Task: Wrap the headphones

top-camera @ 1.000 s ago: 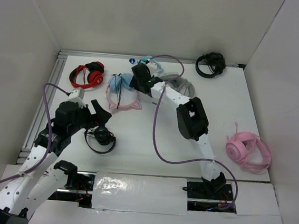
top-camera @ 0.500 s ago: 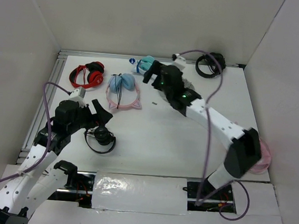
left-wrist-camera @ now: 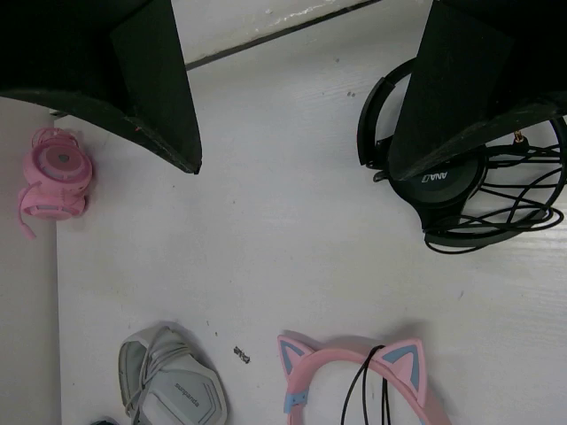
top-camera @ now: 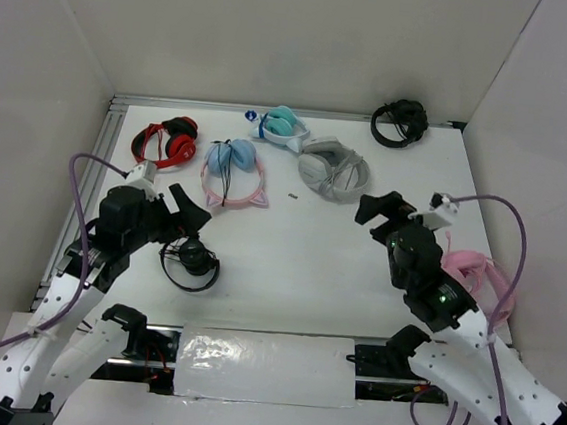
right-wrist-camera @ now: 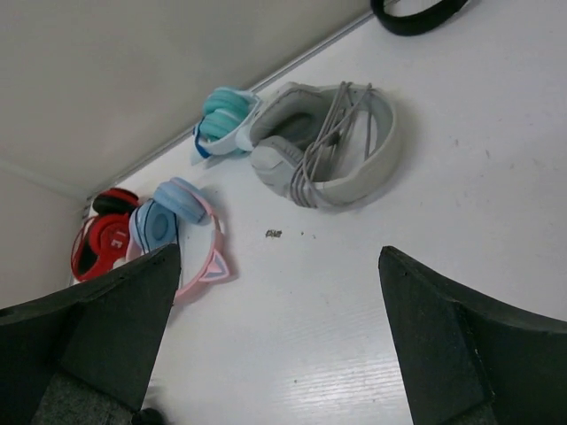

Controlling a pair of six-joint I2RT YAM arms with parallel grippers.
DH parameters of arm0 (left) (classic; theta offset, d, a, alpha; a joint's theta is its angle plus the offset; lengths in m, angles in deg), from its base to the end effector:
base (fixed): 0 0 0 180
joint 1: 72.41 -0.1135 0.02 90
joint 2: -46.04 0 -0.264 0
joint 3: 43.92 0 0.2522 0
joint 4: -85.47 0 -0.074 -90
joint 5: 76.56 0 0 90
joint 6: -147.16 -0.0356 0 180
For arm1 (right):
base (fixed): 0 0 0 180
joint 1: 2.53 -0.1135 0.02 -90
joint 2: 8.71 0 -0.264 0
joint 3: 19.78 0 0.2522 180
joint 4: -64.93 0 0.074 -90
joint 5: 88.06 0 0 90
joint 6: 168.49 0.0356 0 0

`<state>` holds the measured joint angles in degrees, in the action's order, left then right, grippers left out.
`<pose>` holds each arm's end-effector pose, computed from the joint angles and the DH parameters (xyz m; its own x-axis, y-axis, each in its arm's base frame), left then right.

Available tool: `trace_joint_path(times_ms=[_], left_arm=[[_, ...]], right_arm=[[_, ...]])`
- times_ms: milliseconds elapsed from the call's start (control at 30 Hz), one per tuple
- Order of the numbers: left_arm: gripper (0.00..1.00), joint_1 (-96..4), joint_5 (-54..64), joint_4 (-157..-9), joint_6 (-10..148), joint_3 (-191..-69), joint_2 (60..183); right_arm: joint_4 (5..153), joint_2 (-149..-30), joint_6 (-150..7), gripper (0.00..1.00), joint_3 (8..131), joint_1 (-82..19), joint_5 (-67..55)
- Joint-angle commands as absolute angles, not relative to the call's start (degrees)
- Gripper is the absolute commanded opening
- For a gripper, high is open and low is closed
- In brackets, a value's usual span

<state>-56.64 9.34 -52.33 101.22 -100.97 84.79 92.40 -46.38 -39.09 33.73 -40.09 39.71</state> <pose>0.1472 -0.0442 0.3136 -0.5124 -0.5760 -0.6369 -0.0311 0.7536 -0.6566 0.1351 0.0764 0.3231 -0.1275 0.5349 -0.8352 0.0966 0.8448 0.5263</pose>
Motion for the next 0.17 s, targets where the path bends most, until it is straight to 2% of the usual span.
trace_joint_path(times_ms=[0,133], left_arm=[[0.99,-56.76,9.84,-51.24,103.65,-102.51,83.32],[0.99,-56.85,10.36,-53.35,103.22,-100.66,81.47]], right_arm=[[93.37,-39.68,-36.92,1.0,31.07,-39.97,45.18],[94.94,-37.11,-38.32,1.0,31.24,-40.06,45.18]])
